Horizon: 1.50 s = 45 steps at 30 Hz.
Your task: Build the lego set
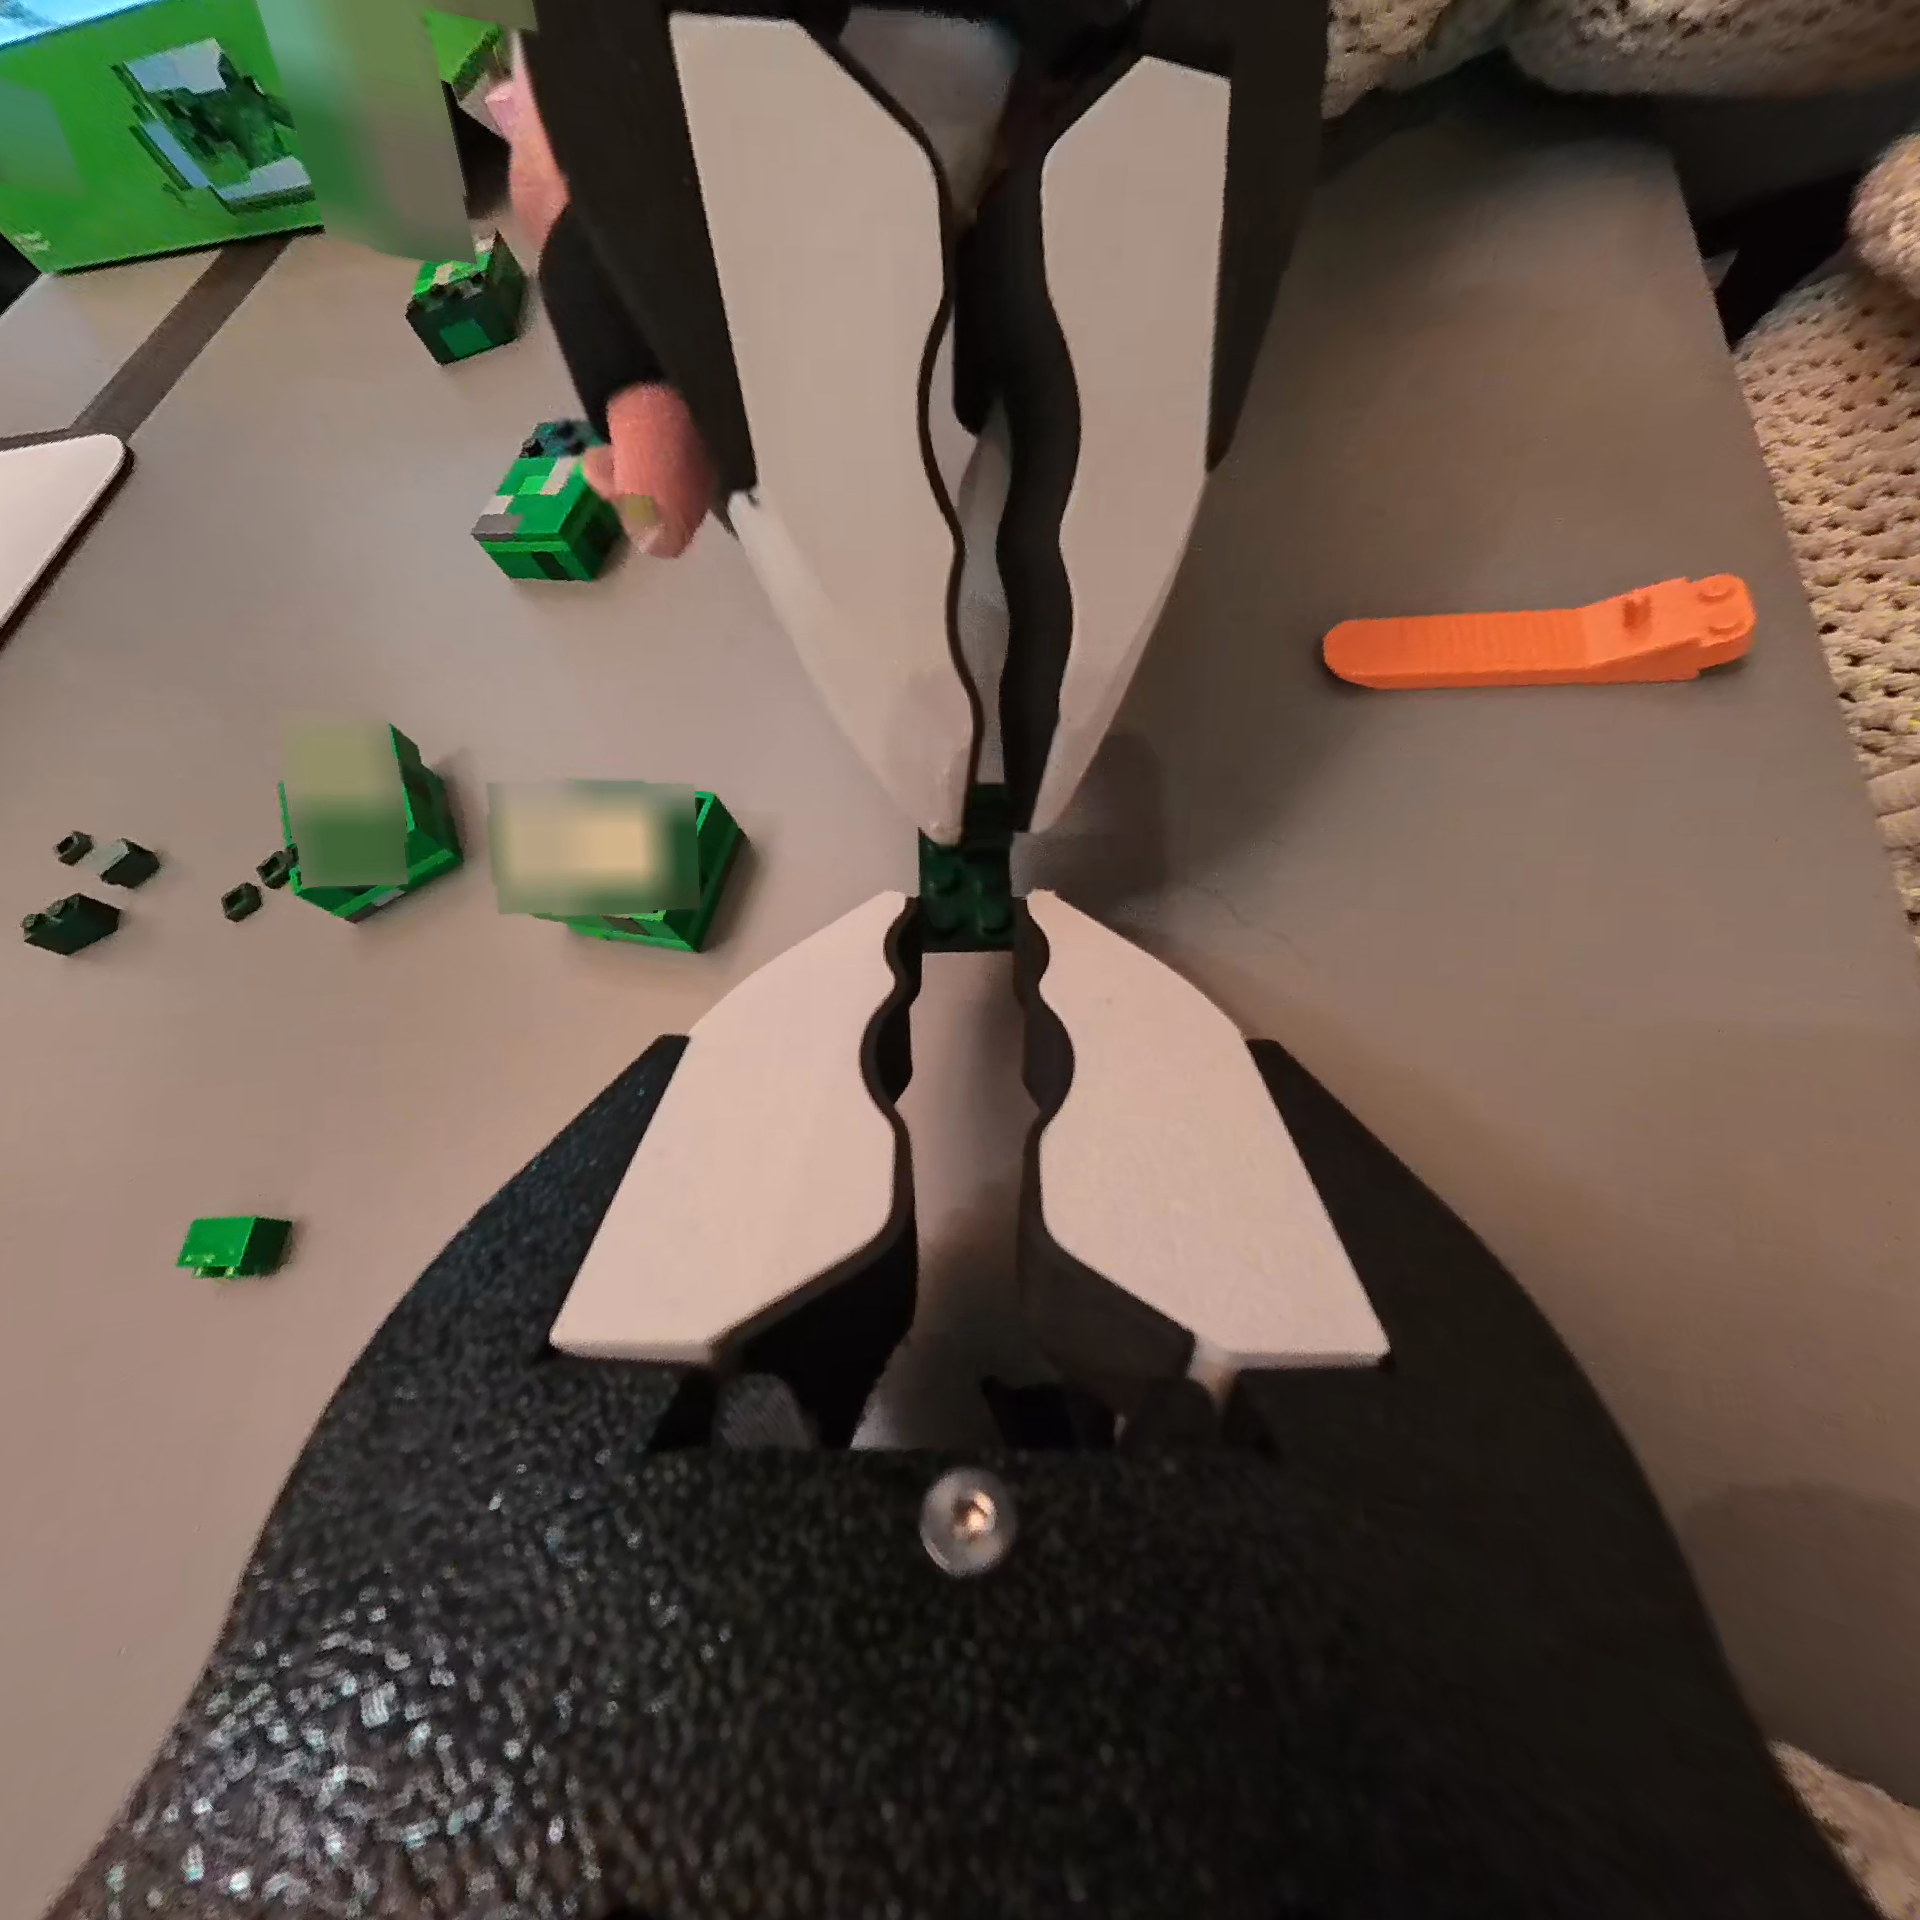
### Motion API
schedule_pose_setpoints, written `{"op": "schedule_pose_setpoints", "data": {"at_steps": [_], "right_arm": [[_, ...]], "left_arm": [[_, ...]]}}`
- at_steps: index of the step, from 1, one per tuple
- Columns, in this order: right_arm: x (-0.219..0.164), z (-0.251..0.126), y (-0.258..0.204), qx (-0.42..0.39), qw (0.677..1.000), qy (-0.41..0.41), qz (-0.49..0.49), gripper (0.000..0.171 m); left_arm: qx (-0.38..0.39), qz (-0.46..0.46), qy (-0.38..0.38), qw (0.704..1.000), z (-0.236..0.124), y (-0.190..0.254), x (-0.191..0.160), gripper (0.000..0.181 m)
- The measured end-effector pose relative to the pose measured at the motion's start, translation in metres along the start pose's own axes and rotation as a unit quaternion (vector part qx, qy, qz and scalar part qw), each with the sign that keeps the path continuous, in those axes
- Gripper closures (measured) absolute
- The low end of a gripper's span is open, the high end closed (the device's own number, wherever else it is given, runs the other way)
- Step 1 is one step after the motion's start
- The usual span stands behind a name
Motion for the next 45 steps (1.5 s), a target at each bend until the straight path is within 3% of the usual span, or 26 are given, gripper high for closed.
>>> {"op": "schedule_pose_setpoints", "data": {"at_steps": [34, 38, 41, 45], "right_arm": [[-0.005, -0.008, 0.008, 0.019, 0.994, 0.024, 0.101, 0.158], [-0.003, -0.015, 0.013, 0.090, 0.961, 0.079, 0.249, 0.155], [-0.005, -0.015, 0.012, 0.169, 0.904, 0.094, 0.382, 0.148], [-0.008, -0.009, 0.009, 0.242, 0.837, 0.103, 0.480, 0.149]], "left_arm": [[0.002, 0.007, 0.002, 1.000, -0.003, -0.001, 0.002, 0.165], [0.006, 0.016, 0.002, 1.000, -0.003, 0.000, 0.003, 0.165], [0.009, 0.026, 0.005, 1.000, -0.003, 0.000, 0.004, 0.165], [0.007, 0.033, 0.008, 0.999, -0.003, 0.002, 0.005, 0.165]]}}
Point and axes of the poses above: each gripper's, where its closed fingertips meet, z out along the fingers, x out of its top, y = z × x across the jaws, the point moved 1 cm from there along -z, back along the fingers, and after that the axes turned 6 degrees about z, right-handed, at the moved point
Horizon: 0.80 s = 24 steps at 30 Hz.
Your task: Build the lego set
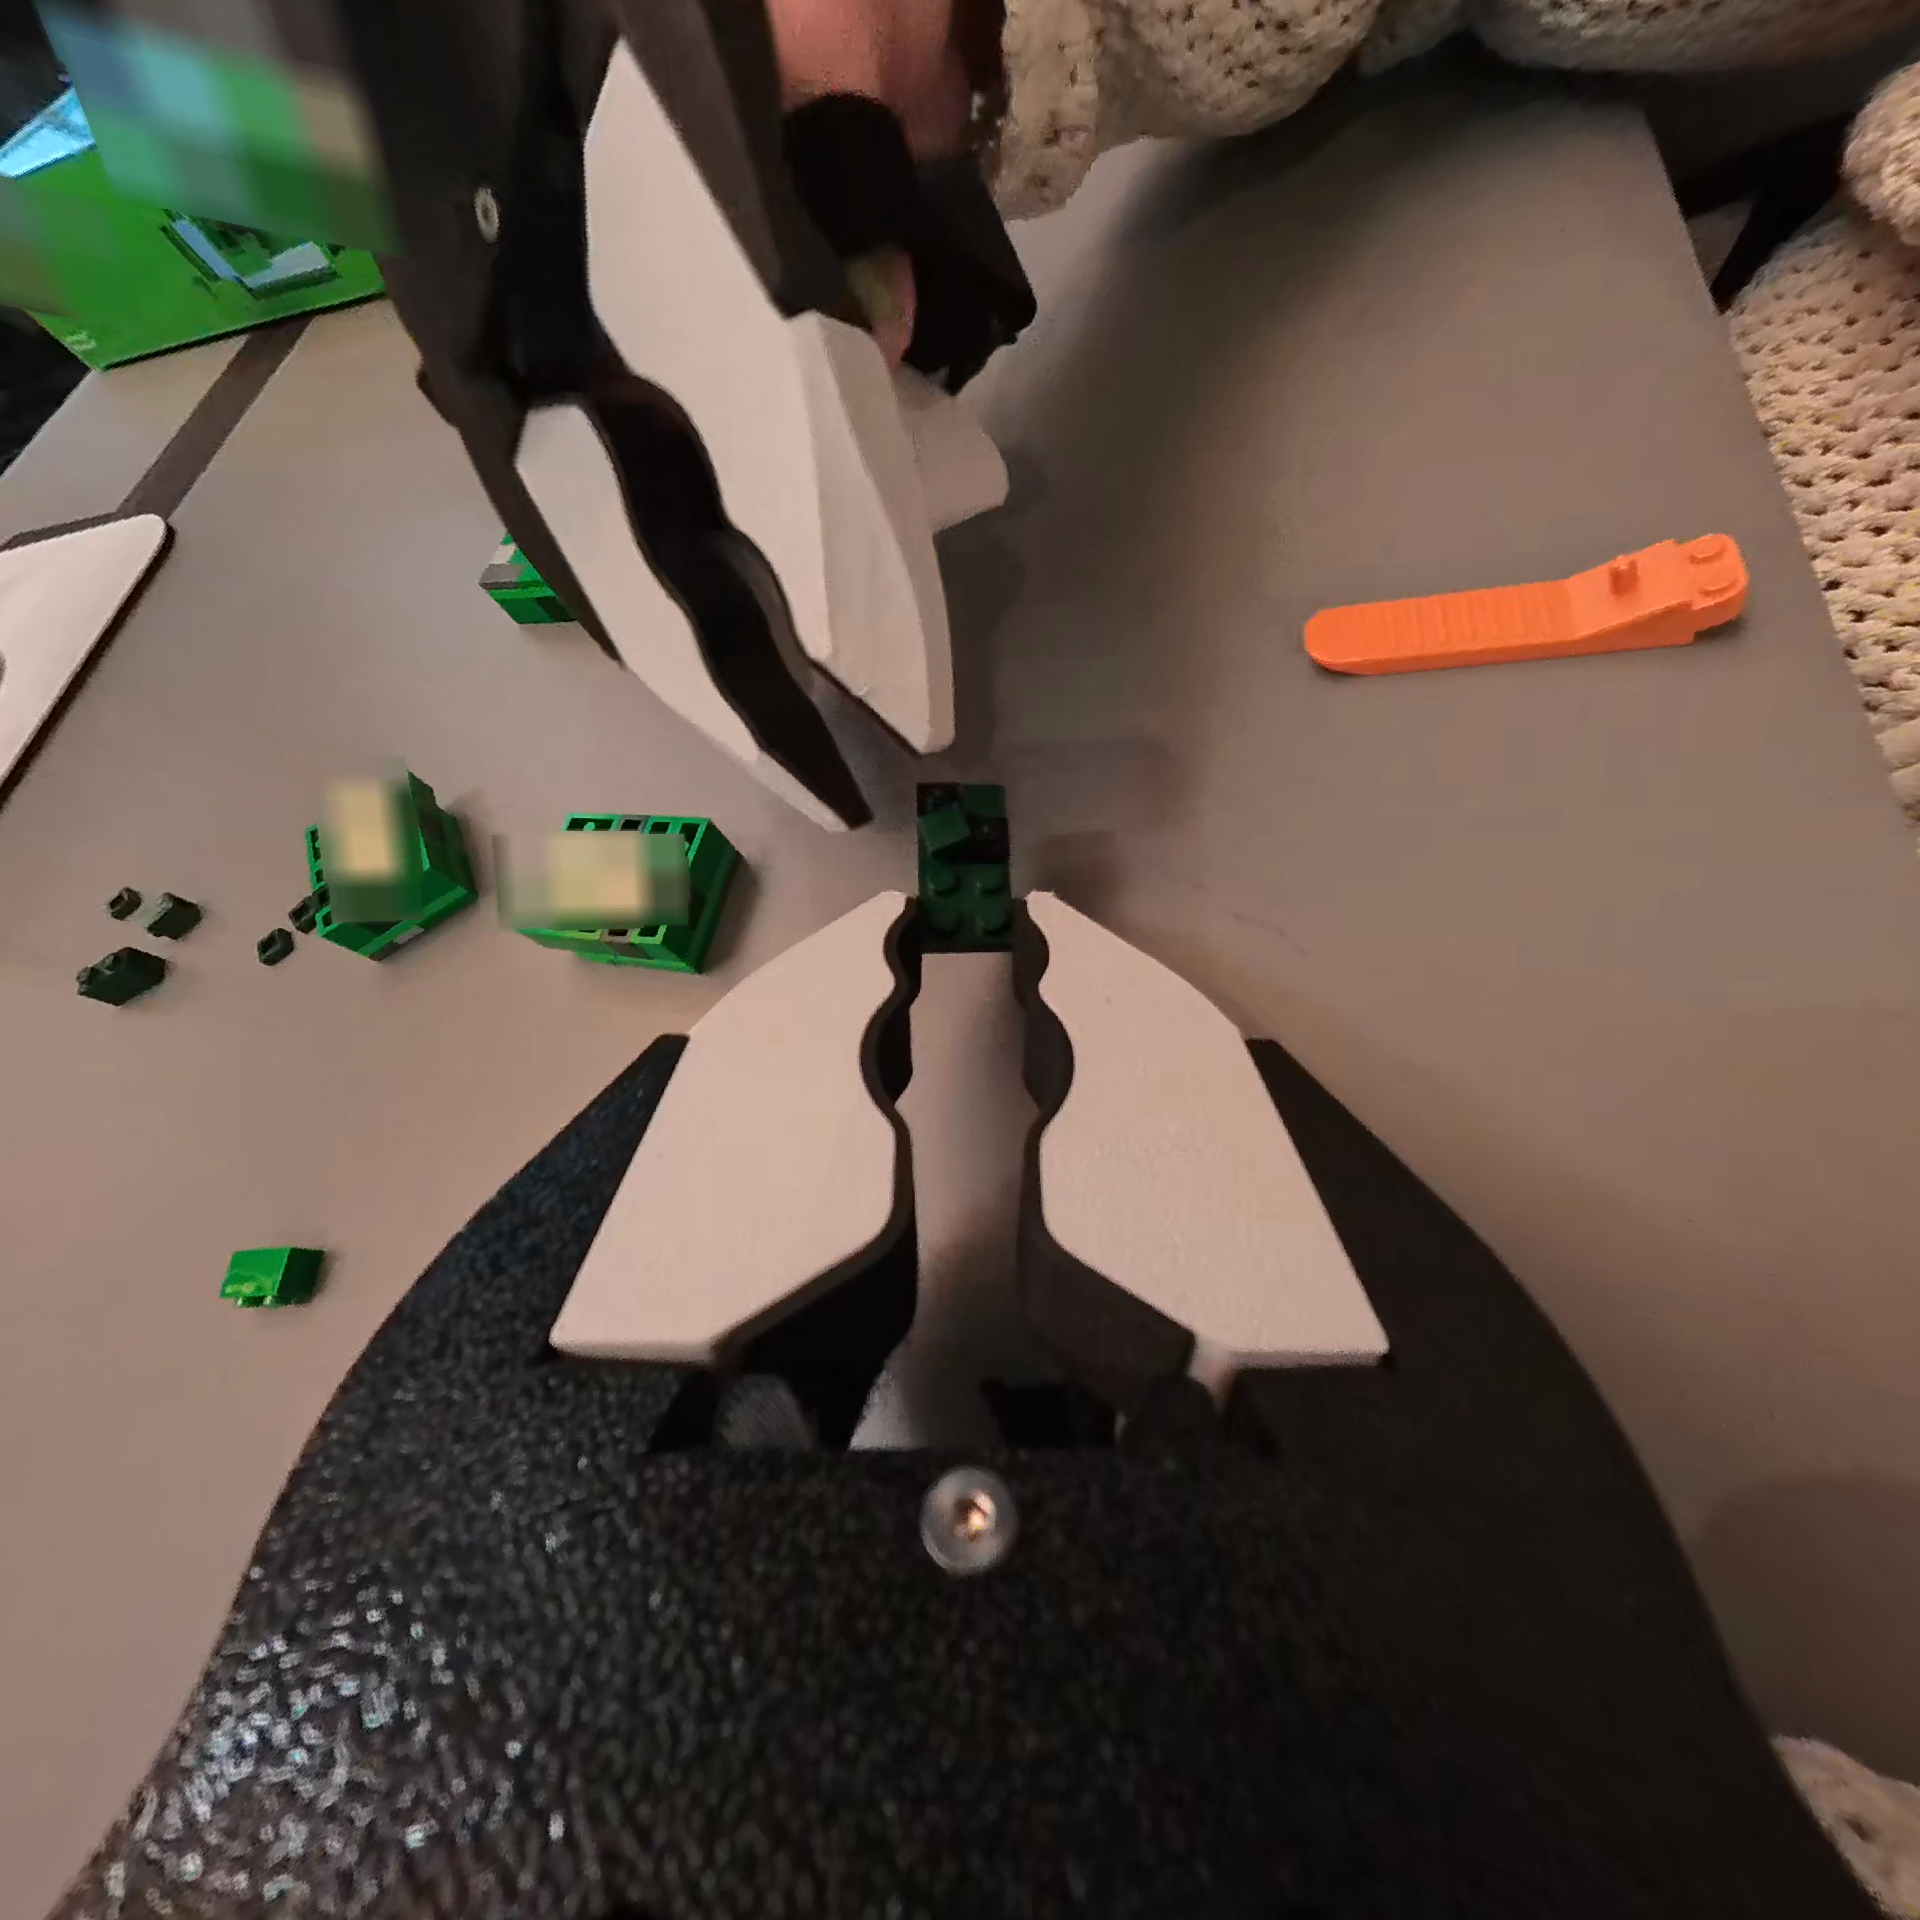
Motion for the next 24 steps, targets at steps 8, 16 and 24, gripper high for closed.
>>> {"op": "schedule_pose_setpoints", "data": {"at_steps": [8, 16, 24], "right_arm": [[-0.005, 0.011, 0.000, 0.050, 0.997, -0.007, 0.059, 0.150], [0.003, 0.003, -0.003, 0.060, 0.995, 0.049, 0.056, 0.161], [-0.004, -0.005, -0.006, 0.015, 0.993, 0.115, -0.008, 0.162]], "left_arm": [[0.002, 0.003, 0.003, 1.000, 0.000, 0.000, 0.001, 0.165], [0.040, 0.000, 0.023, 0.999, -0.003, -0.008, 0.010, 0.165], [0.085, 0.057, 0.008, 0.995, 0.005, -0.008, 0.018, 0.165]]}}
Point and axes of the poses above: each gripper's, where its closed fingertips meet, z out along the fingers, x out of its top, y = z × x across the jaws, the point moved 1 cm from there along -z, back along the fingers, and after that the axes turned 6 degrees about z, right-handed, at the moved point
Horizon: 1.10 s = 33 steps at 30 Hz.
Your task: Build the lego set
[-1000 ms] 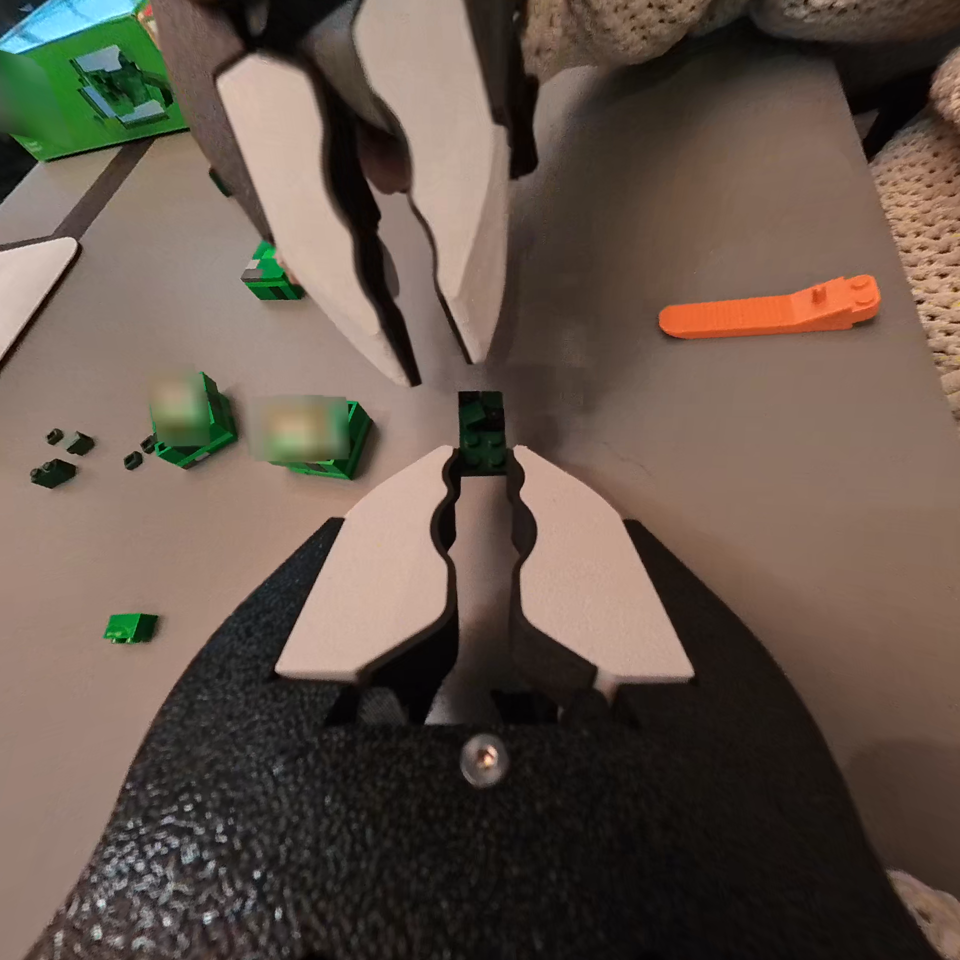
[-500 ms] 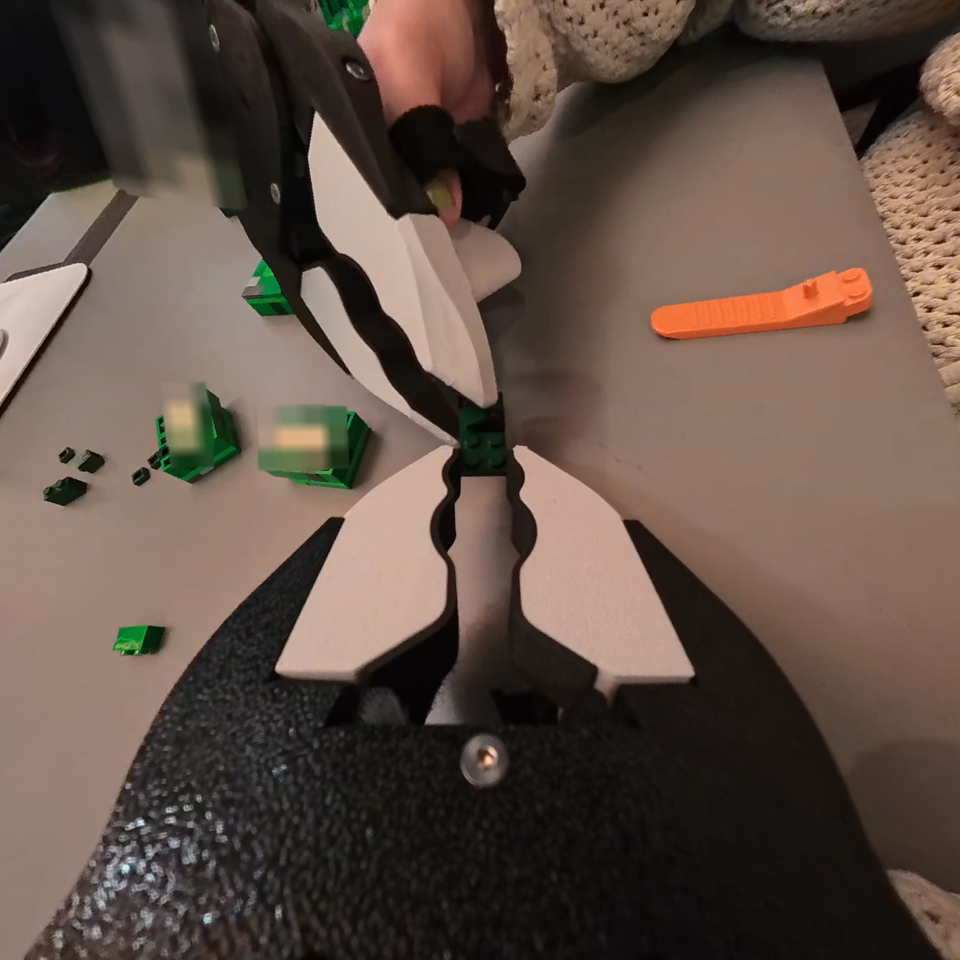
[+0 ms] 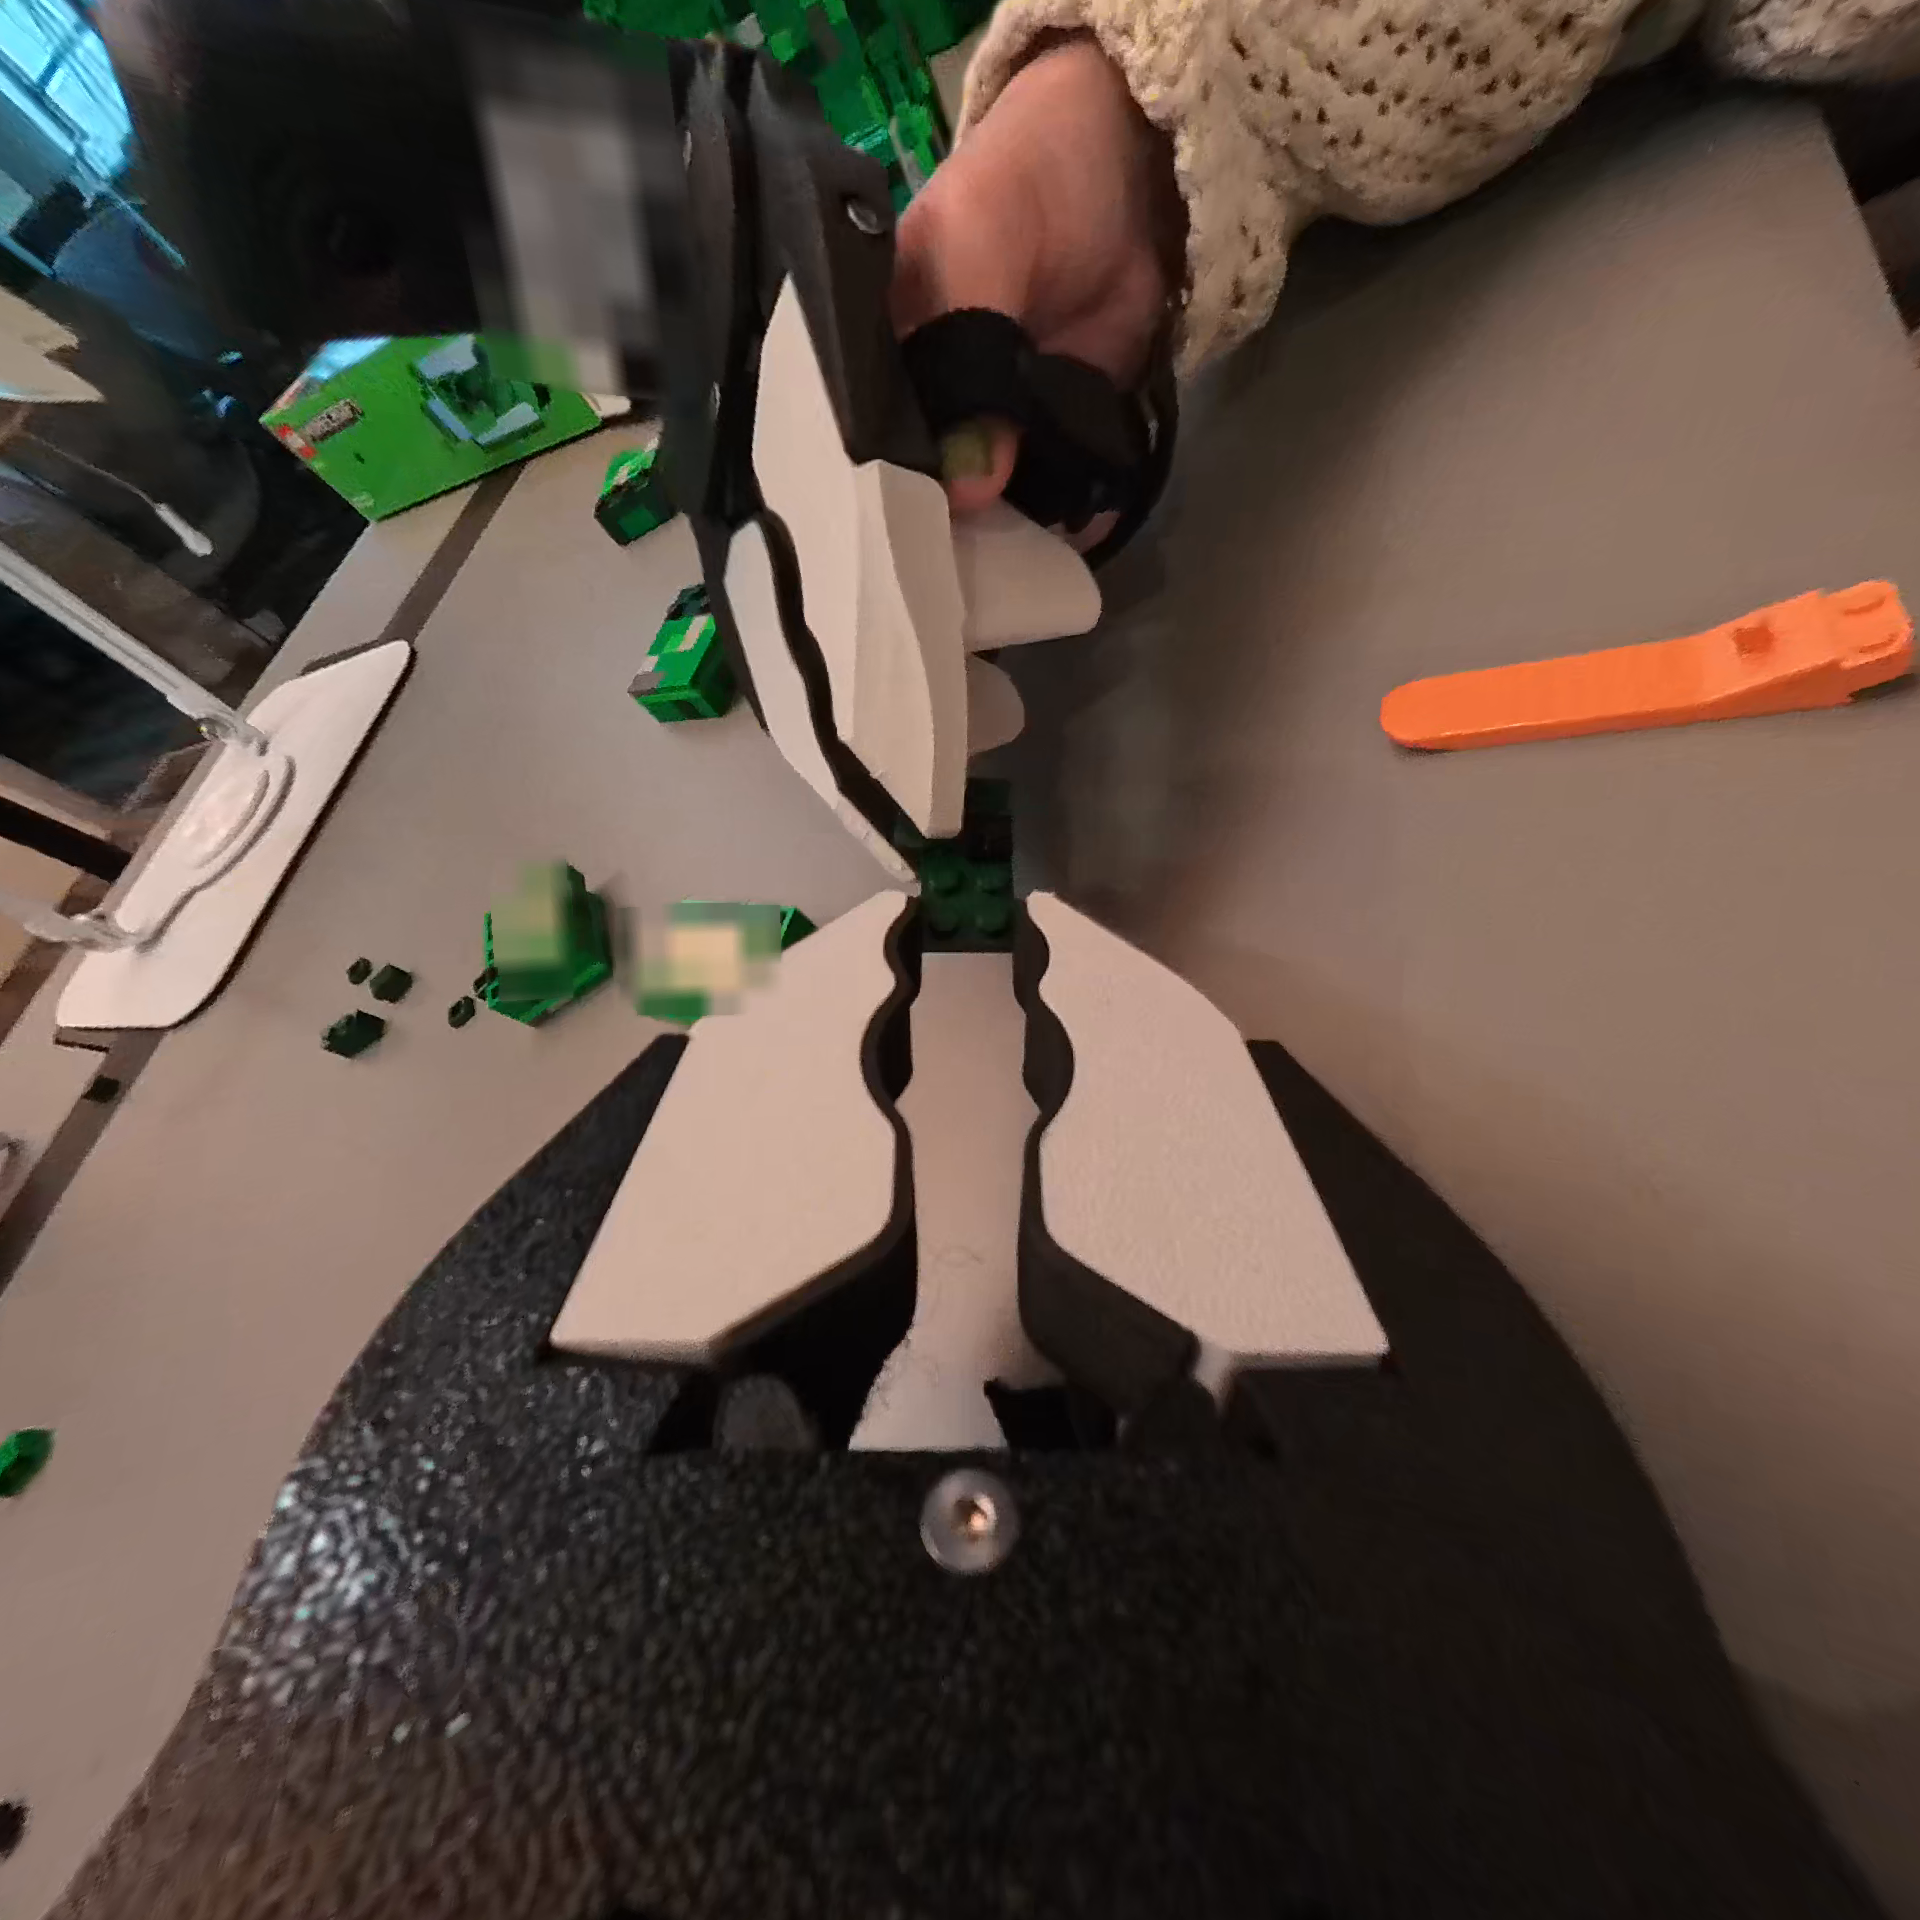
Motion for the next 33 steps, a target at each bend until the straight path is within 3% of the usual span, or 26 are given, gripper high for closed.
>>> {"op": "schedule_pose_setpoints", "data": {"at_steps": [9, 17, 33], "right_arm": [[-0.003, -0.005, -0.006, -0.064, 0.993, -0.003, -0.103, 0.162], [-0.015, -0.005, -0.003, -0.098, 0.980, -0.032, -0.171, 0.163], [-0.012, -0.003, -0.001, -0.085, 0.987, -0.027, -0.130, 0.151]], "left_arm": [[0.056, 0.093, -0.018, 0.994, 0.003, 0.000, 0.008, 0.165], [0.050, 0.135, -0.046, 0.988, 0.010, 0.006, 0.003, 0.165], [0.047, 0.119, -0.055, 0.990, 0.013, 0.005, -0.001, 0.165]]}}
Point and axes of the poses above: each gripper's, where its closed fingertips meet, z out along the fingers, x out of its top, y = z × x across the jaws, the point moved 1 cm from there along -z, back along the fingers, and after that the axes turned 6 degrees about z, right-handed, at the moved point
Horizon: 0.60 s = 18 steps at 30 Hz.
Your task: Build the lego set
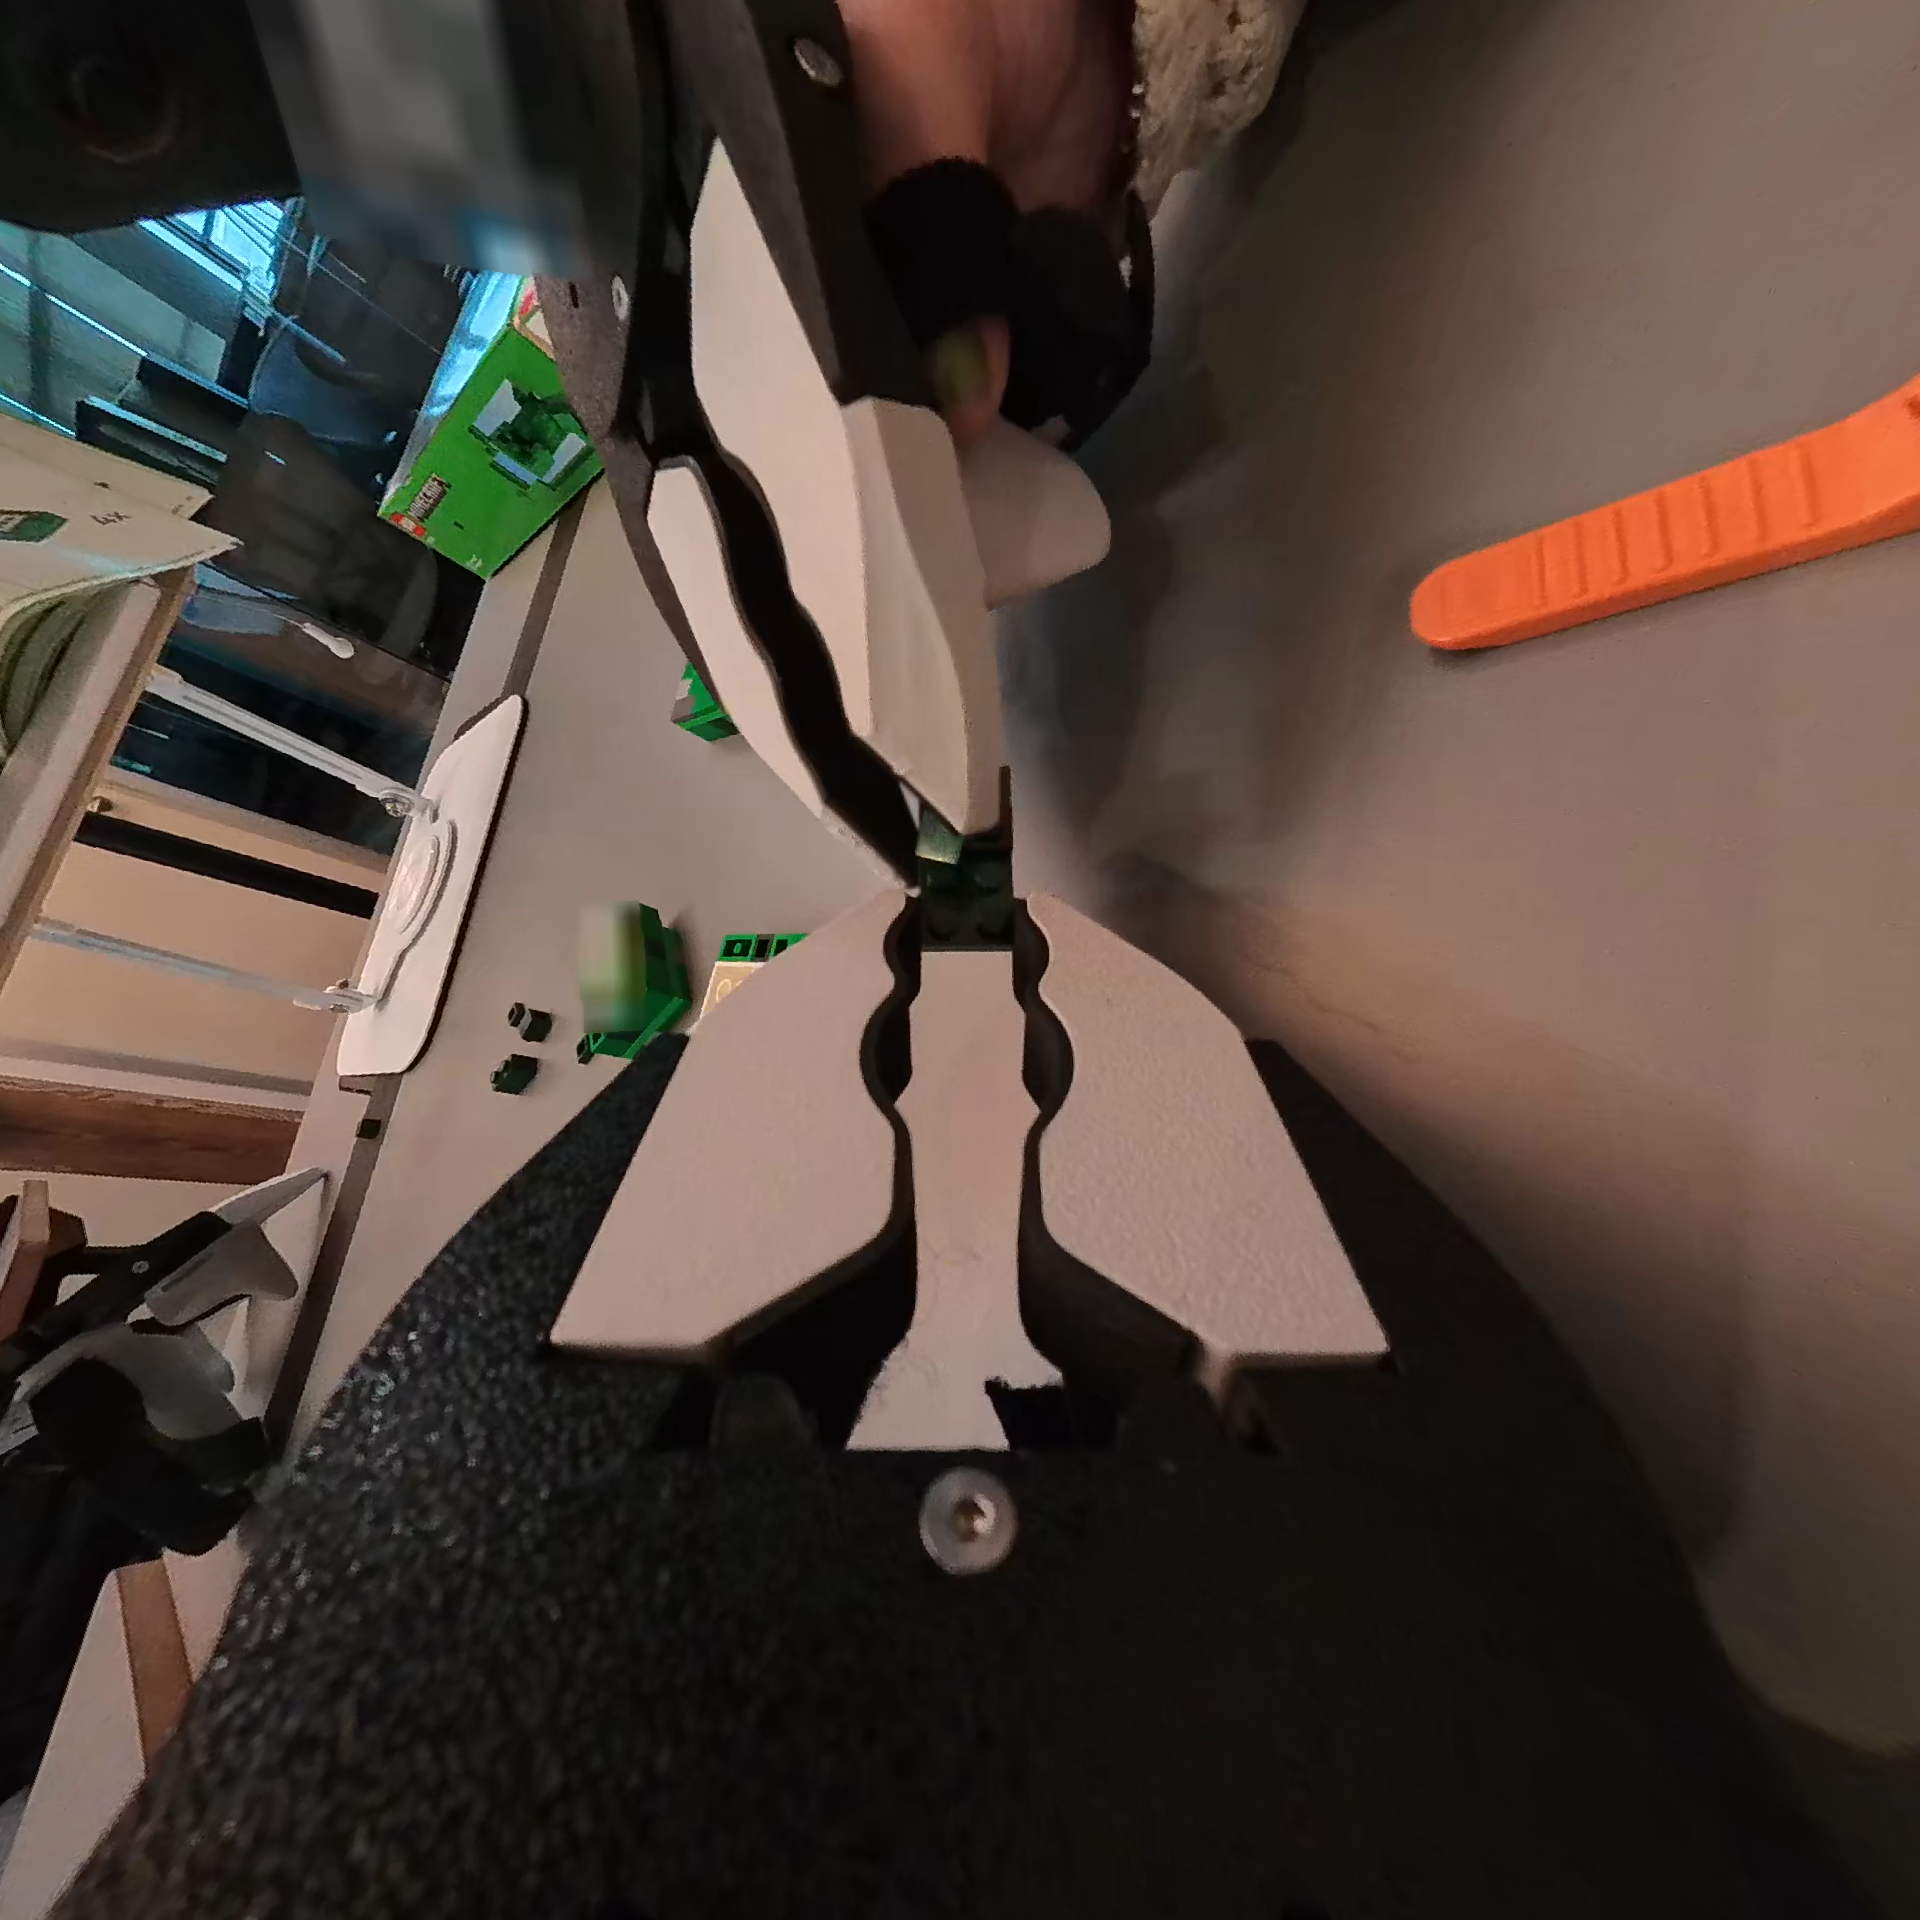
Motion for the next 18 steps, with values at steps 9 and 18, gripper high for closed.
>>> {"op": "schedule_pose_setpoints", "data": {"at_steps": [9, 18], "right_arm": [[-0.0046, 0.0018, 0.0038, -0.024, 1.000, -0.003, 0.019, 0.157], [-0.0084, -0.0014, -0.0043, 0.015, 0.999, -0.035, 0.004, 0.161]], "left_arm": [[0.013, 0.007, -0.002, 1.000, -0.0012, -0.0027, 0.0007, 0.165], [0.020, 0.045, 0.013, 0.999, -0.0027, -0.0004, 0.0076, 0.165]]}}
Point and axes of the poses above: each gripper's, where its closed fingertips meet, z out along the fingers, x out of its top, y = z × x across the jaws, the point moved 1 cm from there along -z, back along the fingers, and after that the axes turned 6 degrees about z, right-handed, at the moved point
